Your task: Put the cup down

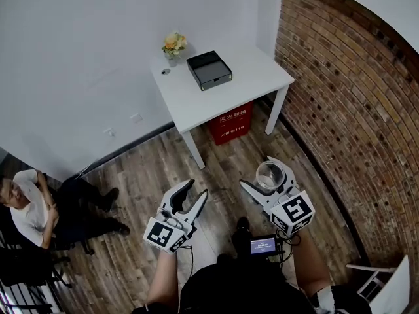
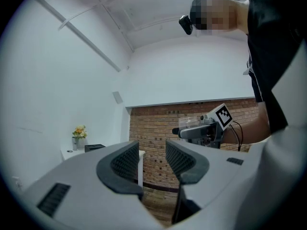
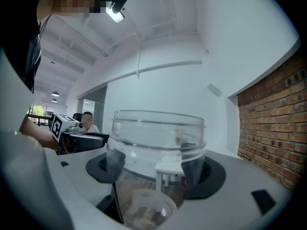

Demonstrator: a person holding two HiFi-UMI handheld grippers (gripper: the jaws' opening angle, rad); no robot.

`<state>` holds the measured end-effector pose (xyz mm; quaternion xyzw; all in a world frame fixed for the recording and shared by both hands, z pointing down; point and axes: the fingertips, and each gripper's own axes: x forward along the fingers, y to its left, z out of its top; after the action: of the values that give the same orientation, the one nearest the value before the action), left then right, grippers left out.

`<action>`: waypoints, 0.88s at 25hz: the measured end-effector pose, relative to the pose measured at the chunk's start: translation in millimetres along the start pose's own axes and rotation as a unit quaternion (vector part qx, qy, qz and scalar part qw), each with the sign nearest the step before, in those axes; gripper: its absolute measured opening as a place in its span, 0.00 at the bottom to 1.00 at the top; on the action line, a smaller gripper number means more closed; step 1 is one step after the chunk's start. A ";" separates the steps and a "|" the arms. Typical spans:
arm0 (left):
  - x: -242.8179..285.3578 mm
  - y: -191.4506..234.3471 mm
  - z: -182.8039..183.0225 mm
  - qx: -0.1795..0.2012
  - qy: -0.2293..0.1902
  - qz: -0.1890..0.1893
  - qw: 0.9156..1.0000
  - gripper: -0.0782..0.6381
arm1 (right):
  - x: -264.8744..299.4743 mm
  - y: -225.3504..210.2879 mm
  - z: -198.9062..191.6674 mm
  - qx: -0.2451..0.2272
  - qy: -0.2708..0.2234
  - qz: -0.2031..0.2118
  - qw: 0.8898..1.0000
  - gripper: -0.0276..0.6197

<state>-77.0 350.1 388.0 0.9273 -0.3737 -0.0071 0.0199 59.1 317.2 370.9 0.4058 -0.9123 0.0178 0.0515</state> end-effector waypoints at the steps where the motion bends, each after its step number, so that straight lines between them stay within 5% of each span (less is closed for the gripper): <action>1: 11.1 7.8 1.2 -0.001 -0.002 0.003 1.000 0.35 | 8.6 -11.8 1.4 -0.001 -0.001 0.002 1.000 0.64; 12: 125.0 75.3 17.2 0.018 -0.004 0.042 0.999 0.35 | 80.4 -130.5 14.8 -0.011 -0.008 0.031 0.999 0.64; 22: 168.2 113.5 15.6 0.016 0.002 0.062 0.998 0.35 | 126.0 -174.6 14.1 -0.007 -0.003 0.053 0.999 0.64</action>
<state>-34.9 151.3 377.5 0.9026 -0.4305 0.0019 0.0064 103.8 106.1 368.8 0.3565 -0.9328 0.0123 0.0504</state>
